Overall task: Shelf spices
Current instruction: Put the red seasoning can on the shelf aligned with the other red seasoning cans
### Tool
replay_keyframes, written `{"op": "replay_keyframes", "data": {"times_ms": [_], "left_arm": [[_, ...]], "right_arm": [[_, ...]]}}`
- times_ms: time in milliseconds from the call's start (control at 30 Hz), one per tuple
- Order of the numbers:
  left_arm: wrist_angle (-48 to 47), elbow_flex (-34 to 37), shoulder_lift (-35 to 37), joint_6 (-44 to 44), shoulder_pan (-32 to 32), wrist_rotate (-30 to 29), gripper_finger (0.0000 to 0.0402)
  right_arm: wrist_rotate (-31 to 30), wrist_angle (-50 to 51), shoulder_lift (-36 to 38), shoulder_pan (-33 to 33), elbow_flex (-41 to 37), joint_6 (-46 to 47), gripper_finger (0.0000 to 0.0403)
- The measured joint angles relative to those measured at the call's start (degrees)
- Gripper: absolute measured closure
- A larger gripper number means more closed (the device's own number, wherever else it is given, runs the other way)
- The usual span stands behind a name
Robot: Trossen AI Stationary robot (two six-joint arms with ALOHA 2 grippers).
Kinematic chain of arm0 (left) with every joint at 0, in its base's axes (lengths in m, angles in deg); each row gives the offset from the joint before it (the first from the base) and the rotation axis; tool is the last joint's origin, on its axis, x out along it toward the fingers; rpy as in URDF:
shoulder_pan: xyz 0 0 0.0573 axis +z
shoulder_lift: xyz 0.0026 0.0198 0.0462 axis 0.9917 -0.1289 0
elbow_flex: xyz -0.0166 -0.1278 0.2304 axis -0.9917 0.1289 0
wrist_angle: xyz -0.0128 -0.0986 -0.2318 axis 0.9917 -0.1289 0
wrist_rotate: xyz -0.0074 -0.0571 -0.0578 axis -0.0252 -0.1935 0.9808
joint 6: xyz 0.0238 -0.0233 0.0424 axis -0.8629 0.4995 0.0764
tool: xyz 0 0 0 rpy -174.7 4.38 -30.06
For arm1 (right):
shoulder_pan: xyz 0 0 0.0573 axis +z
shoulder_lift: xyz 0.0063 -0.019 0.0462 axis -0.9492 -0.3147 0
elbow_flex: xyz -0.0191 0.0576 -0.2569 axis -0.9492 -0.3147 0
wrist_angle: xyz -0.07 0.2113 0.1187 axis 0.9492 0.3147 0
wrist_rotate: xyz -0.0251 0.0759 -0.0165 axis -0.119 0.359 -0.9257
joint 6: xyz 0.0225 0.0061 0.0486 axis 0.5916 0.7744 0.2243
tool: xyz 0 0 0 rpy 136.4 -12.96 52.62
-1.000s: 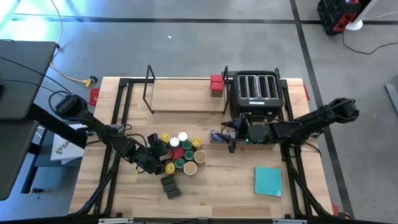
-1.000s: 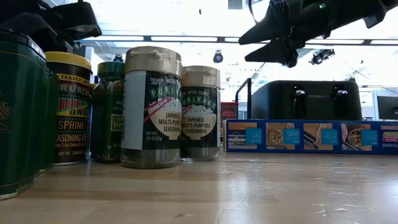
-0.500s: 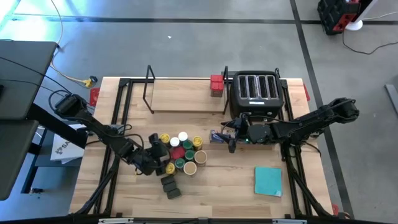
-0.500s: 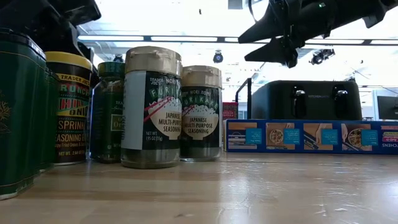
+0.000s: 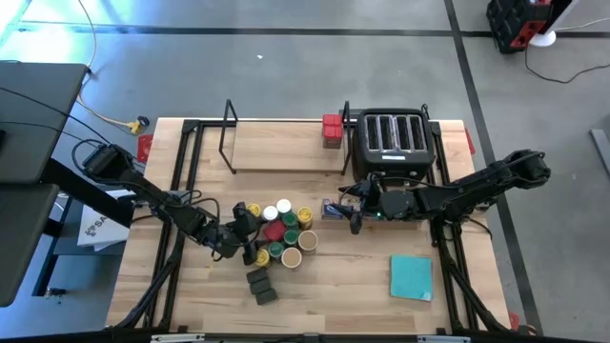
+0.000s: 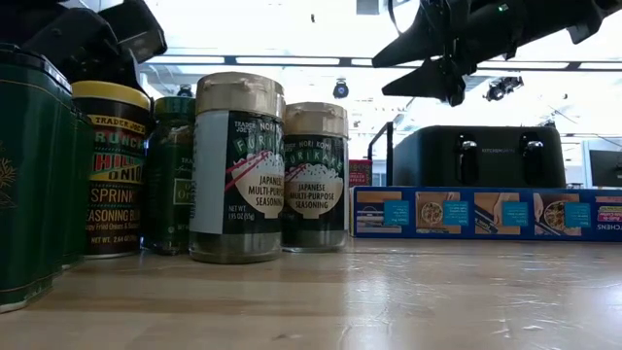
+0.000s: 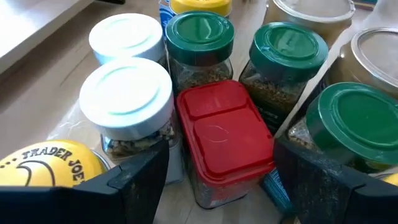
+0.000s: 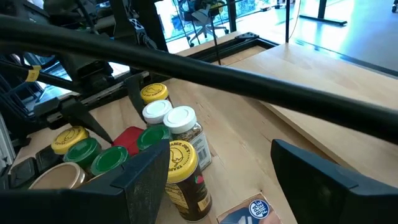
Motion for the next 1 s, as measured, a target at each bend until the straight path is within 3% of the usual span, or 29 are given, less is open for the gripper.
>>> {"op": "replay_keyframes", "data": {"times_ms": [467,833,1000], "left_arm": [[-5.78,0.07,0.70,-1.41,0.88,-2.82,0.0117],[-14.16,0.38,7.59,-2.49,0.89,-2.39,0.0117],[-11.63,0.49,8.77,-9.68,-0.21,0.53,0.0117]], "right_arm": [[0.00,0.35,0.02,0.00,0.00,0.00,0.0128],[-0.01,0.35,0.02,0.00,0.00,0.02,0.0128],[-0.02,0.35,0.02,-0.01,0.00,0.02,0.0128]]}}
